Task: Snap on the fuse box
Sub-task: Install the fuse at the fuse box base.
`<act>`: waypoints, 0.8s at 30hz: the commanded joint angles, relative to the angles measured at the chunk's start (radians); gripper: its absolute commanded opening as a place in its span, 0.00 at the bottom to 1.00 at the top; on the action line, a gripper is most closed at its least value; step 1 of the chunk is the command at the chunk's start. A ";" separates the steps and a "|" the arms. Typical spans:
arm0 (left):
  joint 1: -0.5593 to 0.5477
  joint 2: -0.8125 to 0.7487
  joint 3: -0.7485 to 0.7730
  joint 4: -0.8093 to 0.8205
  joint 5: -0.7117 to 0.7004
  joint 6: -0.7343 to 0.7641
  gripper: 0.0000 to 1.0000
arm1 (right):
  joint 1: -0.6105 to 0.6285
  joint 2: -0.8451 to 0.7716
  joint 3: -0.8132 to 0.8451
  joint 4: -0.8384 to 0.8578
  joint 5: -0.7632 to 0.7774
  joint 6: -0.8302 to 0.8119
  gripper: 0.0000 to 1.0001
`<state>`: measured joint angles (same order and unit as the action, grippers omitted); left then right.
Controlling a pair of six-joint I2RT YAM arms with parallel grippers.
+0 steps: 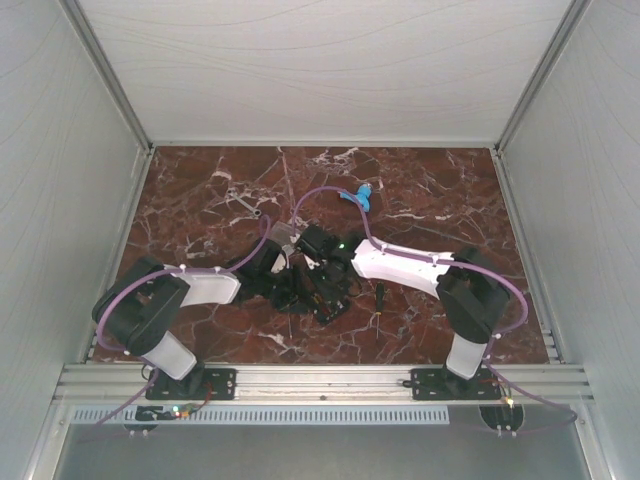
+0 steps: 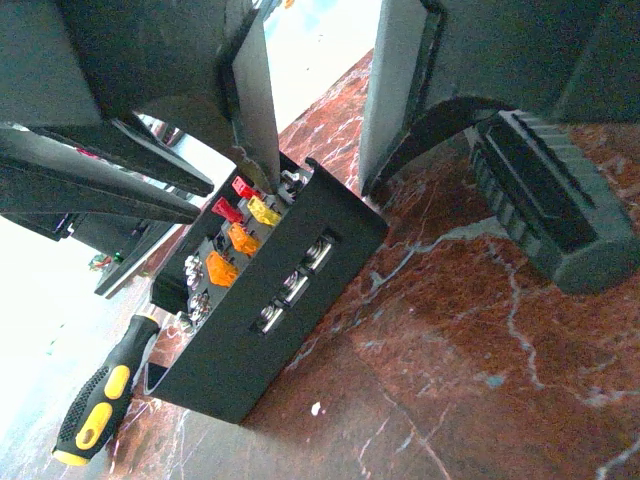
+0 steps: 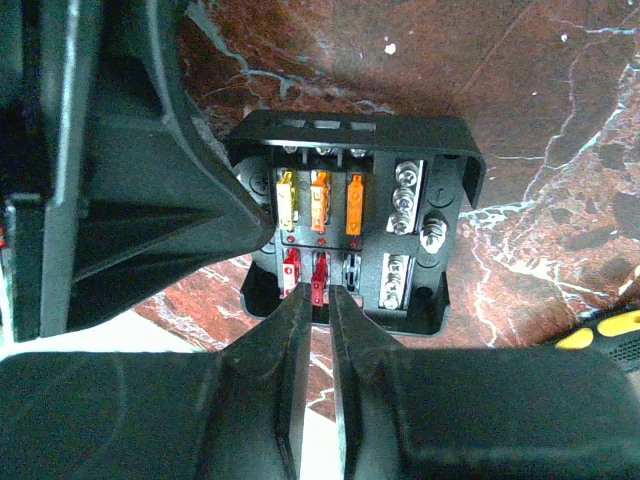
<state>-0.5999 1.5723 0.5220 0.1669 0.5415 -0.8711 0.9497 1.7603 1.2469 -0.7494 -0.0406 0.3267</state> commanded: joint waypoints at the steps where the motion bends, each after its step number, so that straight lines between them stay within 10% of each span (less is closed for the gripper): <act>1: -0.006 0.019 0.025 -0.010 -0.025 0.006 0.38 | 0.000 0.022 0.013 0.028 0.013 -0.002 0.11; 24: -0.006 0.028 0.026 -0.011 -0.025 0.007 0.37 | -0.010 0.241 -0.045 -0.066 0.059 -0.012 0.00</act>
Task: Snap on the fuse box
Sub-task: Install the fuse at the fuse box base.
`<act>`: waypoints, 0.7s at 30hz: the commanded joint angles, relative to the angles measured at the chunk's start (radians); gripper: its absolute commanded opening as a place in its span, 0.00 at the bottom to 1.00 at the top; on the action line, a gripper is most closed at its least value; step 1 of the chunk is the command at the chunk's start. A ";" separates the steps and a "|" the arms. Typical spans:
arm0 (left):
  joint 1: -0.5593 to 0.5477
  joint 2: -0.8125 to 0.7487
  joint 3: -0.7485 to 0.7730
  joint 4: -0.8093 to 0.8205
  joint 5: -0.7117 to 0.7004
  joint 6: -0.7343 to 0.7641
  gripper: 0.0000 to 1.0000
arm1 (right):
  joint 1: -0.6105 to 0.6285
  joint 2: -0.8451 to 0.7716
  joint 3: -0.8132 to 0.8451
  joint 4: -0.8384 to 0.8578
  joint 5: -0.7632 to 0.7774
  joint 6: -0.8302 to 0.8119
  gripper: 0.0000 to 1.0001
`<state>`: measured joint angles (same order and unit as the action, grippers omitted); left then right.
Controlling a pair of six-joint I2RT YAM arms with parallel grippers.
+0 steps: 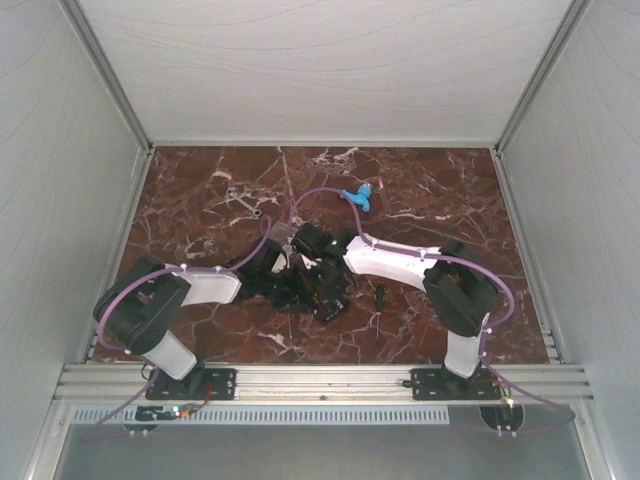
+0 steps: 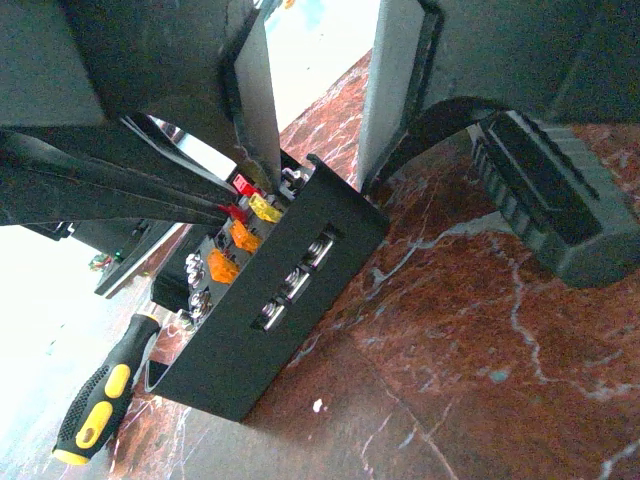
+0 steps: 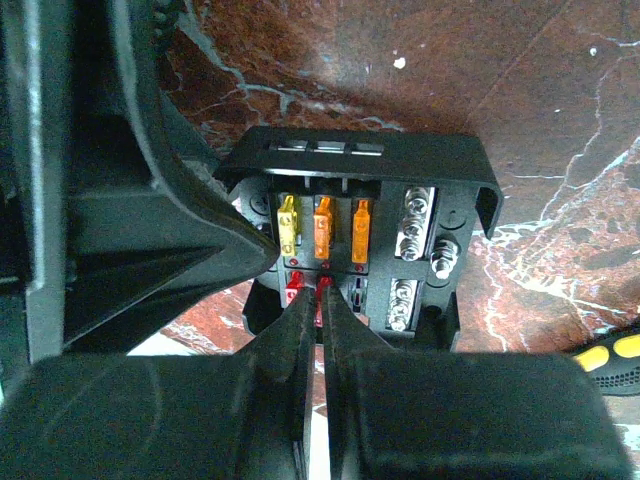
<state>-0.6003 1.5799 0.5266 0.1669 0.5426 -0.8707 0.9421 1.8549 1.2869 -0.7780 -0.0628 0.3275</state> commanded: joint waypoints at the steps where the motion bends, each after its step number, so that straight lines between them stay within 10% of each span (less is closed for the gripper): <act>1: -0.005 0.021 0.020 -0.010 -0.026 0.007 0.37 | -0.003 0.161 -0.086 -0.038 0.089 -0.014 0.00; 10: -0.006 0.012 0.012 -0.013 -0.032 0.005 0.38 | -0.003 0.278 -0.067 -0.040 0.149 -0.013 0.00; 21: -0.005 0.003 0.004 -0.007 -0.033 0.002 0.37 | 0.022 -0.074 -0.037 0.016 0.019 -0.021 0.13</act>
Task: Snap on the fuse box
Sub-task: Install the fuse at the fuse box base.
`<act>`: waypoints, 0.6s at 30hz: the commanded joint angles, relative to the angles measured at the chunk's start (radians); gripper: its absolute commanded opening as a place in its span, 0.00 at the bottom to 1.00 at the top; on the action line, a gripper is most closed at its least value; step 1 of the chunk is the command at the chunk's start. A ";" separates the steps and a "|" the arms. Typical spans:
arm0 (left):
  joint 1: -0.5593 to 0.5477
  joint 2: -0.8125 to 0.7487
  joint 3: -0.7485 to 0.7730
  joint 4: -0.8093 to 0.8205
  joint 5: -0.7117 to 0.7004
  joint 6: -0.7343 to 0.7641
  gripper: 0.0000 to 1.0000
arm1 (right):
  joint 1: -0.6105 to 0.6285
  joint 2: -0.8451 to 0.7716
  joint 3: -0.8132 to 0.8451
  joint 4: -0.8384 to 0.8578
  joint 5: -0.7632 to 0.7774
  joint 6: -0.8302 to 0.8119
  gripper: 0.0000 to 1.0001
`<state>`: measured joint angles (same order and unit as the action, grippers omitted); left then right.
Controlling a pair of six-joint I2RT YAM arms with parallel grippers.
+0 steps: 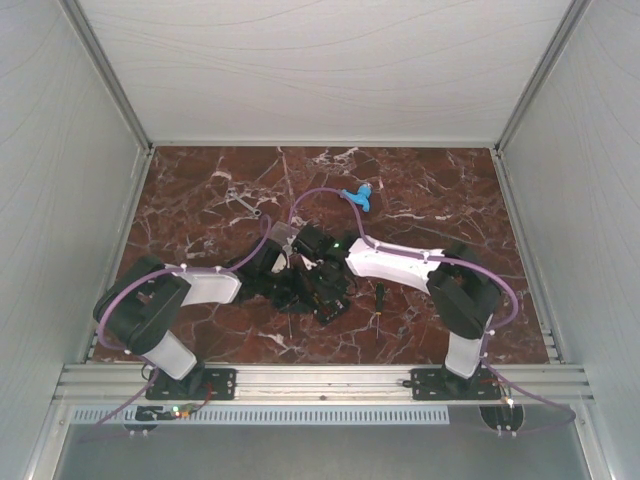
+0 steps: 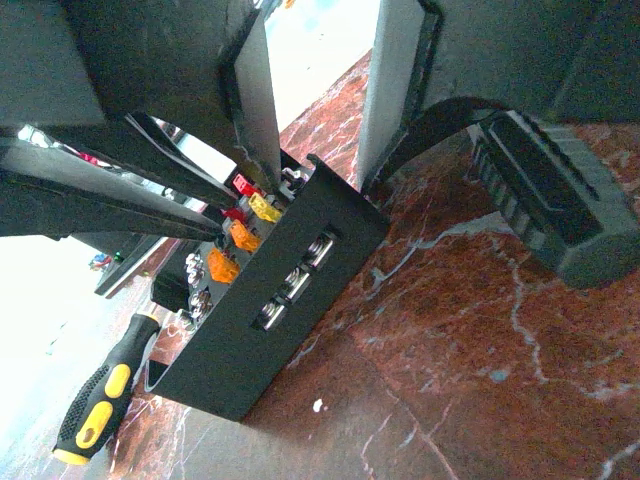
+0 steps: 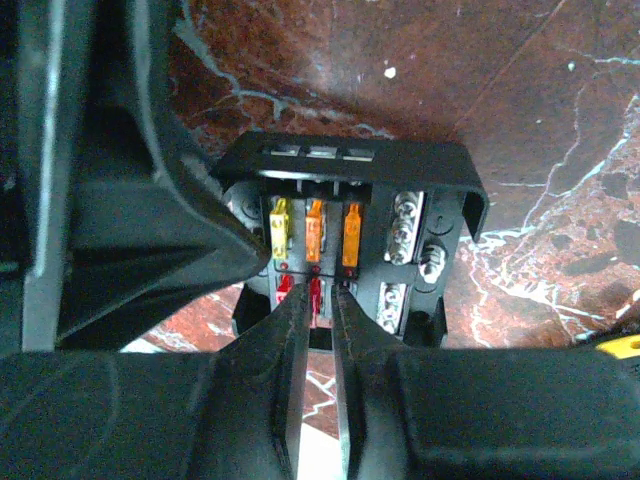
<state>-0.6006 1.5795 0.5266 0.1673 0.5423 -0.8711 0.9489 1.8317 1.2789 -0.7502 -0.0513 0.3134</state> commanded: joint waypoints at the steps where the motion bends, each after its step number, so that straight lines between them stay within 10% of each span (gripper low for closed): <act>1: -0.005 0.004 0.005 -0.008 -0.033 0.003 0.38 | 0.016 -0.071 -0.025 -0.012 0.007 -0.005 0.14; 18: -0.005 0.007 0.005 -0.006 -0.031 0.003 0.37 | 0.016 -0.047 -0.049 -0.002 -0.015 0.029 0.06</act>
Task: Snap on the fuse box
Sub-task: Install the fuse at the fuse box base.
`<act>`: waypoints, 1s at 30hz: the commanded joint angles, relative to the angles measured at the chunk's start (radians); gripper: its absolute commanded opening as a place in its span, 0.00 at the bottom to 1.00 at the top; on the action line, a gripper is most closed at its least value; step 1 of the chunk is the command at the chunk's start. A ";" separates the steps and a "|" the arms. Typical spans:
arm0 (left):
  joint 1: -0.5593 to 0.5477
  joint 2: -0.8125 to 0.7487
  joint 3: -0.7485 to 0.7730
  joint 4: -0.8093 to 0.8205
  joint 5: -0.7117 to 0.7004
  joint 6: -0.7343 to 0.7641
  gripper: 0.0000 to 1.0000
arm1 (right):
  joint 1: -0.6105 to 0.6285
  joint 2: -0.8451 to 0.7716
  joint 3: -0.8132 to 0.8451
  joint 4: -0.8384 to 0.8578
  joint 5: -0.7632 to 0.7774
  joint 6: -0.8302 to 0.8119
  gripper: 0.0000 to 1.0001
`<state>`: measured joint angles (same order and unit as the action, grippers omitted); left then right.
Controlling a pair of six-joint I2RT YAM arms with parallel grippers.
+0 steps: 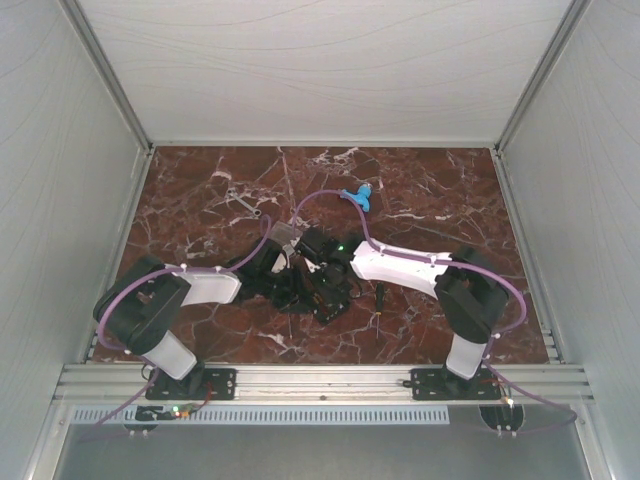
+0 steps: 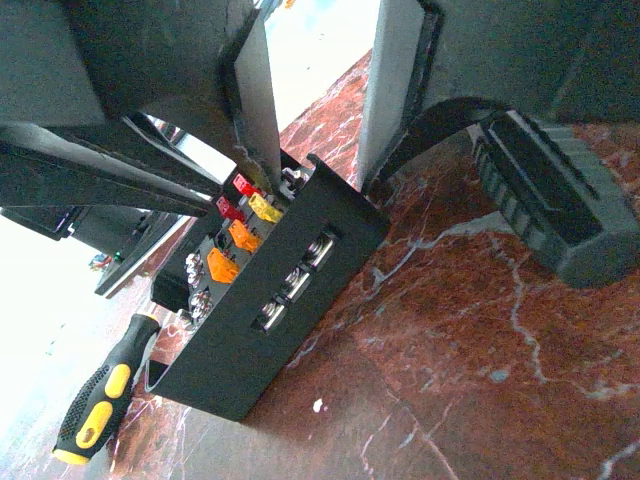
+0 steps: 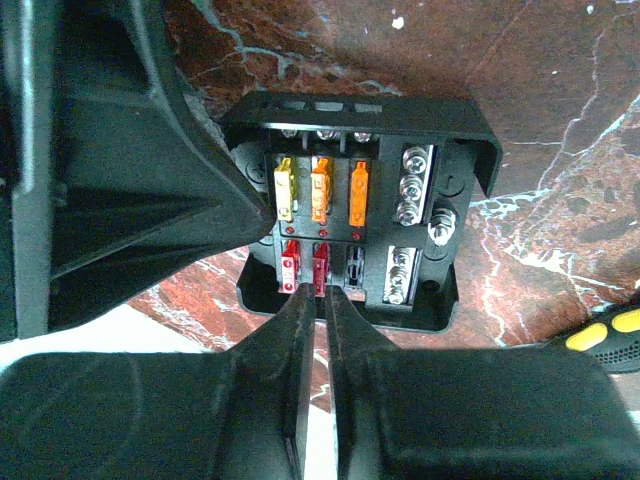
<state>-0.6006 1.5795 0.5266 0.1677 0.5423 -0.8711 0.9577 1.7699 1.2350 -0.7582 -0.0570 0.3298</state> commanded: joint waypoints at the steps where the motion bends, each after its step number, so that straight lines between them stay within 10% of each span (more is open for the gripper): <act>1: -0.005 0.007 0.006 -0.007 -0.031 0.003 0.37 | 0.007 0.021 -0.006 0.008 -0.008 0.012 0.04; 23: -0.005 0.019 0.015 -0.011 -0.029 0.009 0.37 | 0.008 0.230 -0.030 -0.032 0.058 0.001 0.00; 30: 0.001 0.005 0.012 -0.022 -0.051 0.011 0.37 | 0.007 0.008 -0.010 0.024 -0.007 -0.025 0.01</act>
<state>-0.6006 1.5795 0.5266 0.1673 0.5411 -0.8707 0.9546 1.8191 1.2610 -0.7803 -0.0597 0.3275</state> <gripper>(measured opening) 0.376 0.004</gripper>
